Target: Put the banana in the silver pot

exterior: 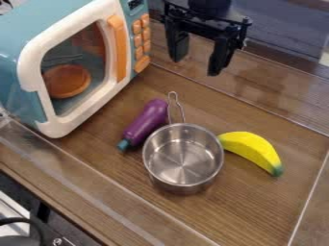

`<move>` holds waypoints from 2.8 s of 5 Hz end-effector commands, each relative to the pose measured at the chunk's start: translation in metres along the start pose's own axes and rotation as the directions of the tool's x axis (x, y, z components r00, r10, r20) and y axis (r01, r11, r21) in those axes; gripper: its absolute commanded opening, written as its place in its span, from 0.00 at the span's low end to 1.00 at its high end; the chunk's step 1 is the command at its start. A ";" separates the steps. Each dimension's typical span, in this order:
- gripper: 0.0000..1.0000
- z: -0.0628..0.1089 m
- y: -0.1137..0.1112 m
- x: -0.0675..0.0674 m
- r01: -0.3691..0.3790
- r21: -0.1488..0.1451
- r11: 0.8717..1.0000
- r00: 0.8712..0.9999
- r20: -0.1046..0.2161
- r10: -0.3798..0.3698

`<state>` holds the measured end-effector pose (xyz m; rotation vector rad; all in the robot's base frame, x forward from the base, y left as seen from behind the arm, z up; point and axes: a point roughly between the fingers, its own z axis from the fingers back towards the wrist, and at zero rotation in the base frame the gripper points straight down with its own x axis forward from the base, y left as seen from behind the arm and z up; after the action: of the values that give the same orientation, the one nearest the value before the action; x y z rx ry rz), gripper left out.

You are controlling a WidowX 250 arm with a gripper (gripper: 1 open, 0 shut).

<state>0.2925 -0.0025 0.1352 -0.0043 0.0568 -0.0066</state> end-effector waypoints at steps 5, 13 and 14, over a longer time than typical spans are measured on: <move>1.00 -0.019 -0.037 -0.010 0.023 -0.027 0.999 1.000 -0.018 -0.024; 1.00 -0.065 -0.101 0.004 -0.643 -0.204 0.738 0.756 -0.018 0.654; 1.00 -0.075 -0.106 0.006 -0.671 -0.217 0.709 0.730 -0.022 0.683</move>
<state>0.2890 -0.1056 0.0511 -0.1766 0.0229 0.7569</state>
